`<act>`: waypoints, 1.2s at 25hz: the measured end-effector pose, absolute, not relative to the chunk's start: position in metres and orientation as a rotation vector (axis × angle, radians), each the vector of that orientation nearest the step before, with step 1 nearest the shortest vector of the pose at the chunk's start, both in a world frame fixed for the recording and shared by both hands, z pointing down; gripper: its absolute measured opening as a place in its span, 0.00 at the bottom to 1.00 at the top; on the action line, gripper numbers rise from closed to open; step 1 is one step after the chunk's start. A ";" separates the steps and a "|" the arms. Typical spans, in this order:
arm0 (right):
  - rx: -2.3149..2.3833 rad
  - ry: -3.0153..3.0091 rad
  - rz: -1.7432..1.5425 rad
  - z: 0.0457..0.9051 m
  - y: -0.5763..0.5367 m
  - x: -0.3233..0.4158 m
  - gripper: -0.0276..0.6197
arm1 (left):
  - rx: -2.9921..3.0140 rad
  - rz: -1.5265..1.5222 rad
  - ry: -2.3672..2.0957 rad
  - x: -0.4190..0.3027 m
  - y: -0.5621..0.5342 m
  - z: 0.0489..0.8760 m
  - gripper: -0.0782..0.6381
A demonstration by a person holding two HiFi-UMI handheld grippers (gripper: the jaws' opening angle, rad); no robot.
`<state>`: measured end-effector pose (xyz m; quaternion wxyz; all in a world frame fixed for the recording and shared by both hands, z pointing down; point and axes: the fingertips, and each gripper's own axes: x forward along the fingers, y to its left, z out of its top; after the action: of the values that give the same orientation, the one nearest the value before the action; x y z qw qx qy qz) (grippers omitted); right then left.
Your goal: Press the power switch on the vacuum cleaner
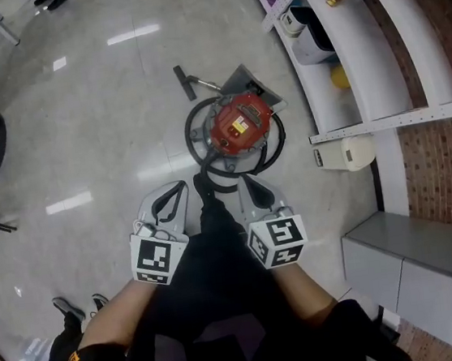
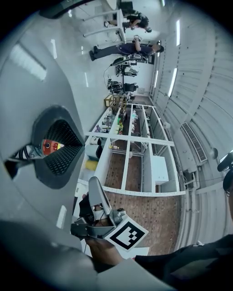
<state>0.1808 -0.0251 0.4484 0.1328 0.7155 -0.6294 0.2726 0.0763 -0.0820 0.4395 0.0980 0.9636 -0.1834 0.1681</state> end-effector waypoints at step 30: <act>1.628 -1.574 1.280 0.775 -0.131 0.347 0.03 | 2.484 1.049 -0.405 0.247 -0.165 0.700 0.13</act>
<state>0.3473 -0.1314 0.7750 0.2671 0.6030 -0.5831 0.4743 0.2468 -0.1647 0.7001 0.2062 0.8914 -0.1454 0.3764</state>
